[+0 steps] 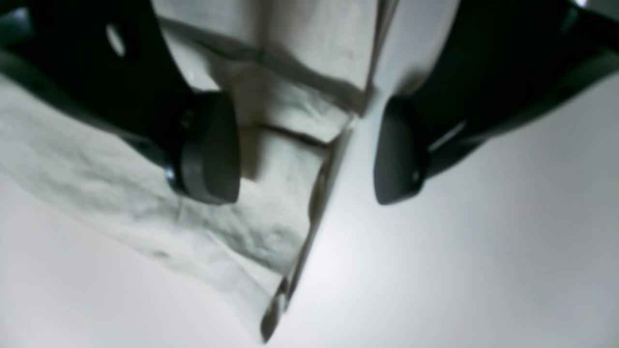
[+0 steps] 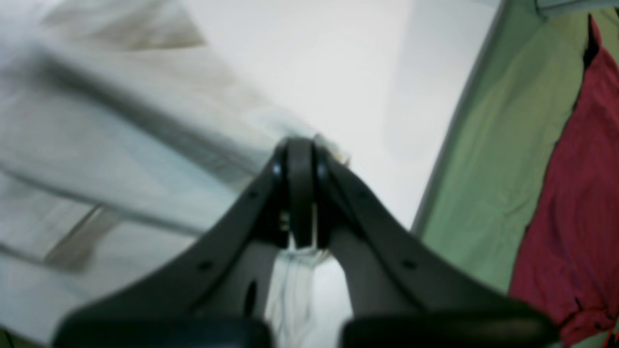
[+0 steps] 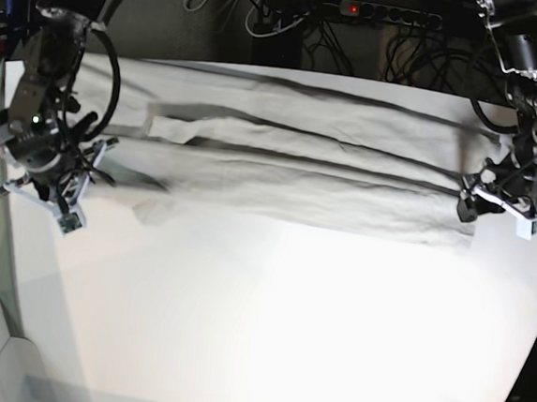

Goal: Layout the t-shirt on the table in an organized manner, then fold the t-shirt properly
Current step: 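Grasp the sleeve flap with the right gripper and tuck it onto the strip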

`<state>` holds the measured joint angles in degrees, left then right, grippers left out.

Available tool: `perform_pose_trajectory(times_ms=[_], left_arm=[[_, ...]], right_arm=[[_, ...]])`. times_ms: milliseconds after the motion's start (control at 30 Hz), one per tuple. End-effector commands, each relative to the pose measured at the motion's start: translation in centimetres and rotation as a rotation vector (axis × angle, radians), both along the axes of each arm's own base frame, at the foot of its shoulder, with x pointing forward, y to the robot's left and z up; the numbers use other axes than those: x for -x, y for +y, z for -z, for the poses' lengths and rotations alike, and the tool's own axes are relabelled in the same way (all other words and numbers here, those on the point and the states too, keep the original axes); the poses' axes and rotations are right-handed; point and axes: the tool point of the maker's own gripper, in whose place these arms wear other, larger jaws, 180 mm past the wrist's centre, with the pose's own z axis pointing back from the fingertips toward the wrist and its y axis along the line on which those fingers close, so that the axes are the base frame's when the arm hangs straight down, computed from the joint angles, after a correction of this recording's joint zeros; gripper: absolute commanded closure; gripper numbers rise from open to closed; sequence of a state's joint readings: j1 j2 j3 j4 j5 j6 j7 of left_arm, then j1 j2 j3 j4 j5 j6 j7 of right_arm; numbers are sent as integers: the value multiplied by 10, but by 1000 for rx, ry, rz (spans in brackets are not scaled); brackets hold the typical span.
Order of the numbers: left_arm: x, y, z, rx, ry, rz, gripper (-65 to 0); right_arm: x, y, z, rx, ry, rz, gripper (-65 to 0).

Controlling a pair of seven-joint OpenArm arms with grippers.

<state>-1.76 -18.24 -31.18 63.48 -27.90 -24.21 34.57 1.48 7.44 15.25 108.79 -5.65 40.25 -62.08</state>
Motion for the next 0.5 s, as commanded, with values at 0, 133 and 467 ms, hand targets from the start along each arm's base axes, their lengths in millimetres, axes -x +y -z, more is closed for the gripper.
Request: perform_pose_trajectory(times_ms=[0, 133, 467], left_arm=[[5, 4, 4, -18, 47, 7, -431], [5, 4, 4, -18, 47, 7, -432], [6, 5, 5, -23, 53, 8, -433]], right_arm=[[1, -4, -9, 22, -24, 9, 0], [28, -8, 4, 9, 17, 46, 0], [76, -14, 37, -26, 127, 113, 0]])
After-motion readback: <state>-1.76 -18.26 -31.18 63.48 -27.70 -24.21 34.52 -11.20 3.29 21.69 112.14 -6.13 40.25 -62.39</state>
